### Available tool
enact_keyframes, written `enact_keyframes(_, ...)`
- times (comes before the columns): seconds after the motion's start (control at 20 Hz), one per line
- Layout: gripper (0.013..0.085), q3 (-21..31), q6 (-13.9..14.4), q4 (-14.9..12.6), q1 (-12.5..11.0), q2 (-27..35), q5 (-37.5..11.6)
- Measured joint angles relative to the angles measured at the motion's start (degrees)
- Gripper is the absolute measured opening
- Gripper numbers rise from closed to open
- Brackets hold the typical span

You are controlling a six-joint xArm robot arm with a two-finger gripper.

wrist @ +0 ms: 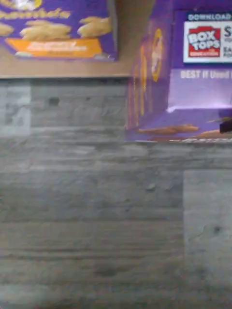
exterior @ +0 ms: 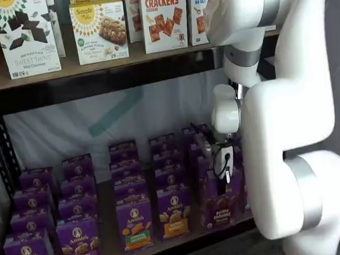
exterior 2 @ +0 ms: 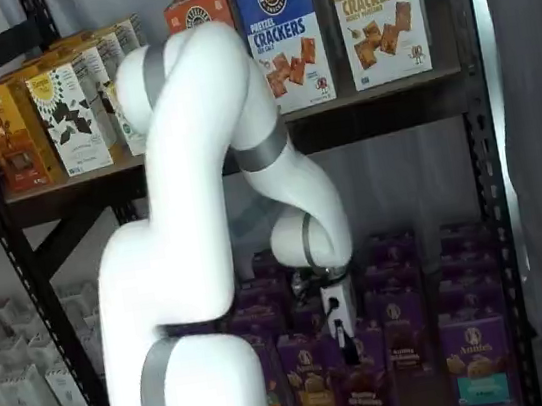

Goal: Pick up the purple box with a brown patch in the center, on the bottom shelf, the fifth box from the left

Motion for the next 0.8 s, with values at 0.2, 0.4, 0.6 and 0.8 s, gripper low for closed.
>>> enact_keyframes(0.2, 0.0290, 6.05, -0.83, 2.72, 1.71, -5.56, 0.48)
enact_keyframes(0.4, 0.0290, 12.44, -0.96, 4.45, 3.23, -11.68, -0.24)
enact_keyframes(0.6, 0.0290, 19.26, -0.03, 5.02, 4.73, -18.35, -1.84)
enact_keyframes(0.8, 0.0290, 25.74, 1.00, 5.88, 6.48, -25.86, -1.94)
